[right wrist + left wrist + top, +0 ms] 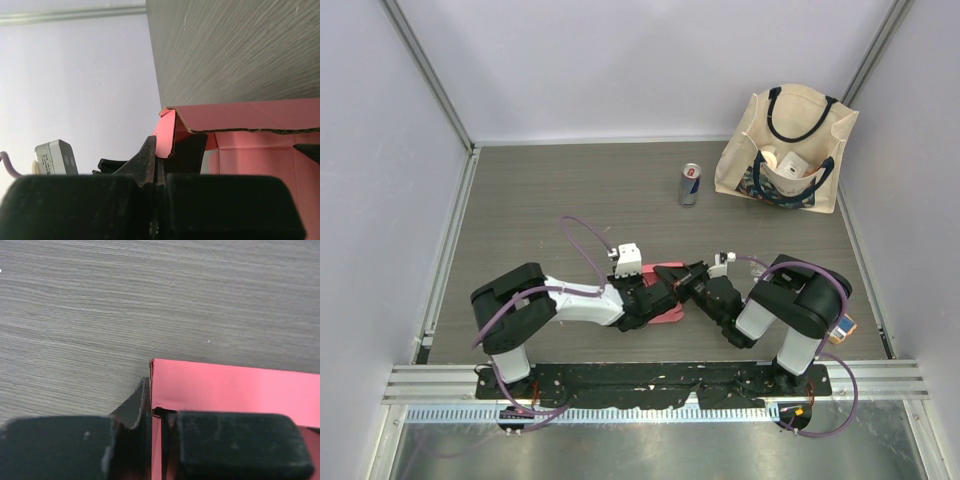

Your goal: Fold the paper box

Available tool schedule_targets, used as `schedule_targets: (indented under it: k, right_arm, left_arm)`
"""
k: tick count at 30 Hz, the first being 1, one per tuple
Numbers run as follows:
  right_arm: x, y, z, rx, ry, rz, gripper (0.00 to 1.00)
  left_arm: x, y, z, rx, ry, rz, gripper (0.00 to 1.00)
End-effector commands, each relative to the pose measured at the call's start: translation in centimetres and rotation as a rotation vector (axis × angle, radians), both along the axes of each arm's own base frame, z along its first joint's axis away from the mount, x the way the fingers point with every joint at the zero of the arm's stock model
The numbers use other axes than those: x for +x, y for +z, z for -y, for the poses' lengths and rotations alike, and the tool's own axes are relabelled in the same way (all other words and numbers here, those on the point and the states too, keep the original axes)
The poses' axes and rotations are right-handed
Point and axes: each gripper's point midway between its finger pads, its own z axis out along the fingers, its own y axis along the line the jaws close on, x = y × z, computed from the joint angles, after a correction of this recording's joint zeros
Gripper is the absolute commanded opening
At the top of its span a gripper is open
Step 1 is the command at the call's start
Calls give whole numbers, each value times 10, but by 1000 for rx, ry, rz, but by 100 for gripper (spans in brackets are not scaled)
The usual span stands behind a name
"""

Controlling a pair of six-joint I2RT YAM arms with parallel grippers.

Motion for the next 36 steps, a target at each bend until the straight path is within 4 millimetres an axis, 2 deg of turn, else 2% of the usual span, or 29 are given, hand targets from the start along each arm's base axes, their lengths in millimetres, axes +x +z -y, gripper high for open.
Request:
schedule_targets:
  k: [1, 5, 8, 9, 11, 12, 13, 14, 15, 17, 19, 20, 21, 23, 24, 26, 30, 33, 36]
  right_arm:
    - [-4, -8, 1, -28, 10, -3, 1]
    - [-4, -7, 1, -25, 8, 0, 2]
    - [-4, -7, 2, -27, 6, 5, 2]
    - [-4, -7, 2, -31, 8, 7, 2]
    - [-4, -7, 0, -38, 18, 15, 2]
    - [-4, -7, -2, -39, 23, 19, 1]
    - [-3, -7, -2, -43, 24, 21, 1]
    - [-4, -8, -3, -54, 32, 26, 1]
    - [-3, -8, -4, -58, 33, 26, 2]
    - [-2, -9, -5, -72, 35, 32, 2]
    - [-1, -8, -9, -73, 46, 32, 1]
    - [-1, -10, -9, -77, 46, 24, 1]
    - [-1, -9, -10, -76, 46, 25, 2]
    - [0, -8, -9, -74, 38, 23, 2]
    - [1, -7, -9, -74, 36, 24, 2]
    - [1, -7, -9, -80, 33, 19, 2]
    - [3, 2, -9, -84, 28, 23, 2]
    - [3, 3, -8, -97, 24, 13, 2]
    - [5, 1, -8, -114, 18, 1, 2]
  left_arm:
    - [11, 7, -23, 57, 197, 50, 0]
    - [5, 0, -28, 119, 252, 1, 0]
    - [1, 0, -26, 116, 195, -18, 0]
    - [1, -4, -21, 65, 172, -14, 1]
    - [3, 6, -7, 5, 82, -25, 18]
    - [-3, 3, -13, 19, 59, -41, 24]
    - [-5, 14, -11, -26, 42, -41, 39]
    - [-8, 13, -13, -12, -5, -50, 44]
    - [-10, 16, -12, -24, -28, -53, 53]
    - [-19, 23, -11, -56, -123, -77, 59]
    - [-26, 29, -4, -95, -221, -87, 78]
    - [-33, 34, 0, -158, -281, -84, 83]
    - [-36, 34, -4, -153, -301, -82, 92]
    - [-39, 35, -21, -147, -277, -71, 93]
    - [-40, 44, -24, -169, -279, -46, 92]
    - [-40, 47, -33, -173, -276, -20, 89]
    - [-32, 58, -42, -188, -228, 62, 73]
    - [-25, 62, -39, -179, -216, 92, 69]
    - [-16, 65, -22, -164, -239, 107, 68]
